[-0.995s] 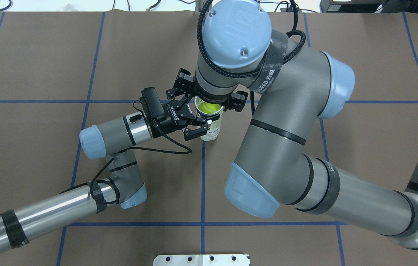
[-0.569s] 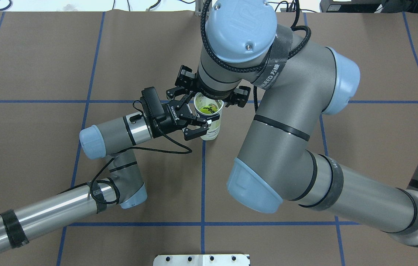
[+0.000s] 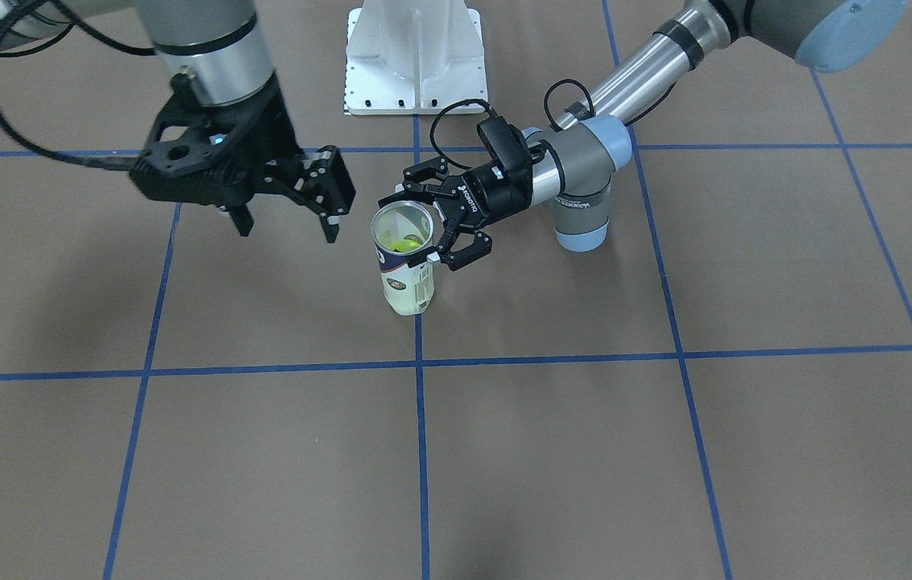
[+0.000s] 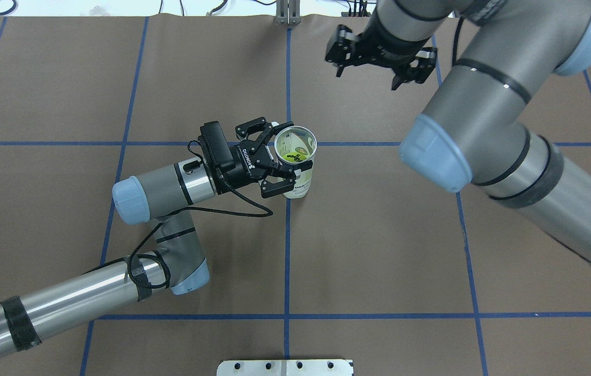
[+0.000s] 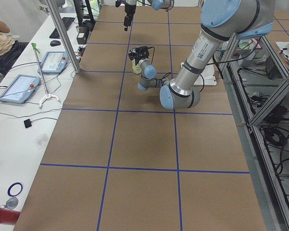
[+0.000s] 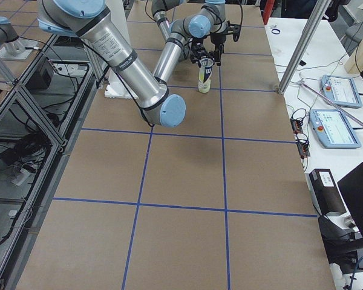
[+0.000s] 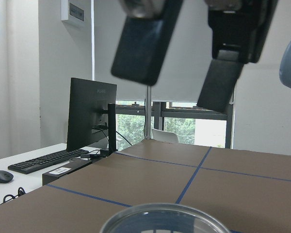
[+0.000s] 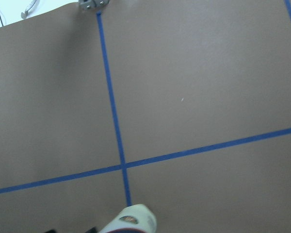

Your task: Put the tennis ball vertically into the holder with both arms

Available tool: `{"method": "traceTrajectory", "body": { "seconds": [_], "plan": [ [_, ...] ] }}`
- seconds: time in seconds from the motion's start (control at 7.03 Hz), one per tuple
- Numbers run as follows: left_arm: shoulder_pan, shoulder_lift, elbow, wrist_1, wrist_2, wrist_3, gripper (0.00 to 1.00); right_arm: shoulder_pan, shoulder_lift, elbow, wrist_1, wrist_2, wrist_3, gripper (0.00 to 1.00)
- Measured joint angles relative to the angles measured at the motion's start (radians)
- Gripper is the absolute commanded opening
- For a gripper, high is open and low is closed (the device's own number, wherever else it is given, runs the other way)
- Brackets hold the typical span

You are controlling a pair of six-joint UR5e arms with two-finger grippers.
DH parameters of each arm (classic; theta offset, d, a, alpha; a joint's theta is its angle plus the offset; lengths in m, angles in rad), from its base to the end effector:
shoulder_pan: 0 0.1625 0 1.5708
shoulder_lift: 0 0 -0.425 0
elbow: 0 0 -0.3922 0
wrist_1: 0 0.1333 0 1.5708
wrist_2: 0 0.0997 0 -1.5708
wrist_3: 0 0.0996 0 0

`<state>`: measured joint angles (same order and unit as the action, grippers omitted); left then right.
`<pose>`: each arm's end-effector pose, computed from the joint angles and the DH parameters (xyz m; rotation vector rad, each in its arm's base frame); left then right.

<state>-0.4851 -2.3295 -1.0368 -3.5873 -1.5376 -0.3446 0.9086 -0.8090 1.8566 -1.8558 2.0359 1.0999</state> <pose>0.5474 -0.4430 0.2436 1.7226 1.4721 0.3615 -0.3131 -0.5457 0.1258 0.1354 -0.8597 0.2325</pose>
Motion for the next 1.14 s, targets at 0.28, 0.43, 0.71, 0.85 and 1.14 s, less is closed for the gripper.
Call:
{"method": "traceTrajectory", "body": {
  "seconds": [0.28,0.43,0.71,0.85,1.14],
  "plan": [
    [-0.011,-0.001,-0.046,-0.001,0.000,-0.008,0.96,0.188,-0.141,-0.009,0.007,0.113,-0.338,0.99],
    [-0.019,0.000,-0.067,0.000,0.000,-0.013,0.96,0.264,-0.202,-0.028,0.008,0.155,-0.491,0.99],
    [-0.066,0.033,-0.100,0.006,-0.002,-0.027,0.99,0.396,-0.303,-0.110,0.071,0.234,-0.730,0.99],
    [-0.100,0.065,-0.106,0.022,-0.004,-0.030,0.99,0.457,-0.349,-0.161,0.113,0.263,-0.831,0.99],
    [-0.184,0.148,-0.111,0.089,-0.012,-0.031,0.99,0.577,-0.417,-0.272,0.144,0.296,-1.026,0.99]
  ]
}}
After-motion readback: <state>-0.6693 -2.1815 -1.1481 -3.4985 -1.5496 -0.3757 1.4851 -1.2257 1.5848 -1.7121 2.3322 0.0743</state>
